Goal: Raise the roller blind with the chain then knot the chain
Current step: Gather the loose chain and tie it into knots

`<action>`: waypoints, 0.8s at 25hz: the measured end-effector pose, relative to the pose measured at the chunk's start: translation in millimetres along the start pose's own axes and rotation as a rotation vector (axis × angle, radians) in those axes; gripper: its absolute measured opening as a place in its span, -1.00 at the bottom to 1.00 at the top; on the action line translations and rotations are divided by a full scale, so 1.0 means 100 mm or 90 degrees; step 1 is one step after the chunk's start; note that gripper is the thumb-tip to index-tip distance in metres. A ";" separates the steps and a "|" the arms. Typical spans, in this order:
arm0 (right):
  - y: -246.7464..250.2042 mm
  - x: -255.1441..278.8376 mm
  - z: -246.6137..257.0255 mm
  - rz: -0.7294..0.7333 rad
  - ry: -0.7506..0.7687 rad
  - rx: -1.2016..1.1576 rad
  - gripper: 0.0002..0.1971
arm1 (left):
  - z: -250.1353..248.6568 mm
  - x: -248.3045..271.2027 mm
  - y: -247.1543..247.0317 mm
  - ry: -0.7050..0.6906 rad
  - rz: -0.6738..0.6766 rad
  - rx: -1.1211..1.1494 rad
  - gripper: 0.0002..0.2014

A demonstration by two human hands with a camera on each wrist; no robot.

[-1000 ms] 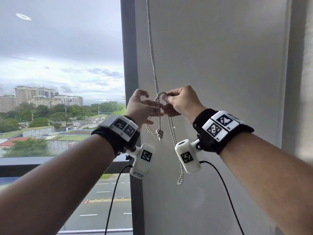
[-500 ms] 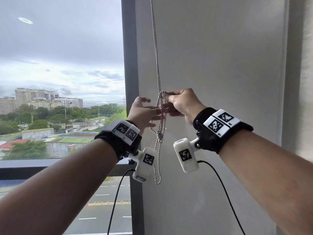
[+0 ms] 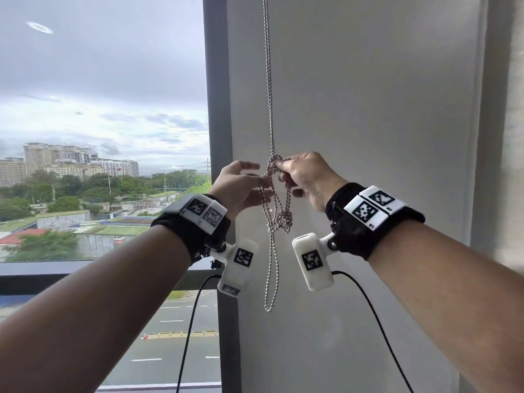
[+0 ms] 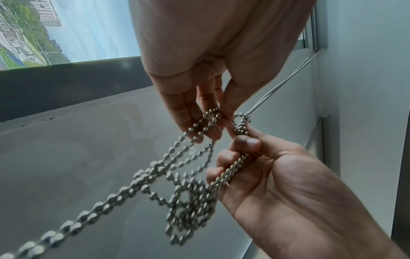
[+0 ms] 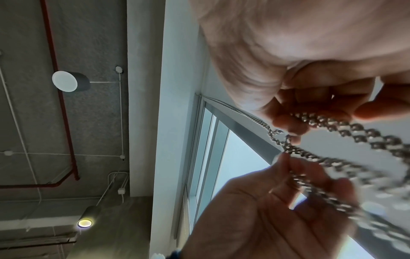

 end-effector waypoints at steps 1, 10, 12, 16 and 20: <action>0.01 0.00 -0.02 0.006 0.007 0.009 -0.81 | -0.04 -0.01 0.02 -0.007 -0.018 0.021 -0.59; -0.02 0.05 -0.32 0.083 0.070 0.181 -0.83 | -0.21 -0.05 0.20 -0.077 -0.074 0.080 -0.70; -0.04 0.04 -0.49 0.099 0.057 0.218 -0.85 | -0.22 -0.04 0.24 -0.069 -0.071 0.128 -0.69; -0.08 -0.06 -0.77 0.050 0.046 0.233 -0.88 | -0.24 -0.05 0.27 -0.080 -0.098 0.008 -0.67; -0.01 -0.13 -0.80 -0.031 0.053 0.281 -0.87 | -0.27 -0.04 0.31 -0.007 -0.015 -0.353 -0.77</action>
Point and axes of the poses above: each hand's wrist, its own x-axis away from the middle knuckle, its own y-axis out of the back of the hand, z = x × y, the point moved 2 cm from there along -x, towards the middle knuckle, and after that the axes turned 8 degrees about -y, right-handed, at the moved point
